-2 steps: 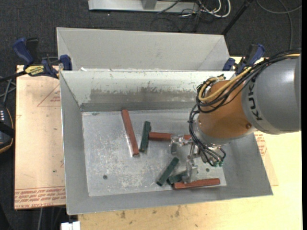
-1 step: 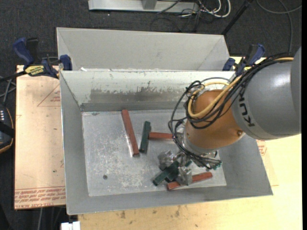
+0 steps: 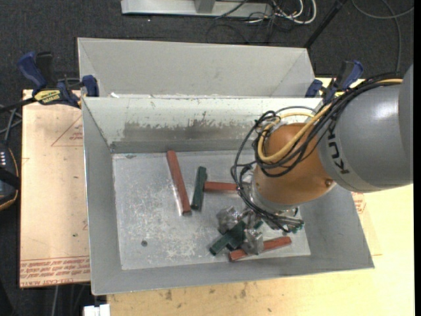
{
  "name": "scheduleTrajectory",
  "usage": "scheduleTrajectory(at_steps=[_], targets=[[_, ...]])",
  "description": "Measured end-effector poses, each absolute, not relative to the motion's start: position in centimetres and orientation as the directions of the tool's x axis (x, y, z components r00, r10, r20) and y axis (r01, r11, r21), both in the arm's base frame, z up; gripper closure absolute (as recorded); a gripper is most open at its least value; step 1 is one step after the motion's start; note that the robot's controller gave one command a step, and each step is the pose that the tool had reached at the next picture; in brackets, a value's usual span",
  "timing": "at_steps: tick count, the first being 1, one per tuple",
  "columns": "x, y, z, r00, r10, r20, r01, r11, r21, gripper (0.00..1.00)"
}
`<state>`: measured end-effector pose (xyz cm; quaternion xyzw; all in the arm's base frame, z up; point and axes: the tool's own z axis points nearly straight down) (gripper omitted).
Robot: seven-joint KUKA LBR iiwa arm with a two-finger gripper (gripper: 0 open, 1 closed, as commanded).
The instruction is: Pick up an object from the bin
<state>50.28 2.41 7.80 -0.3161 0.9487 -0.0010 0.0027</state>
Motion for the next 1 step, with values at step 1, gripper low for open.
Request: scheduleTrajectory(at_steps=[1], targets=[[51.47,1.22,24.00,-0.803,-0.596,-0.007,-0.596,0.803,-0.004,1.00]])
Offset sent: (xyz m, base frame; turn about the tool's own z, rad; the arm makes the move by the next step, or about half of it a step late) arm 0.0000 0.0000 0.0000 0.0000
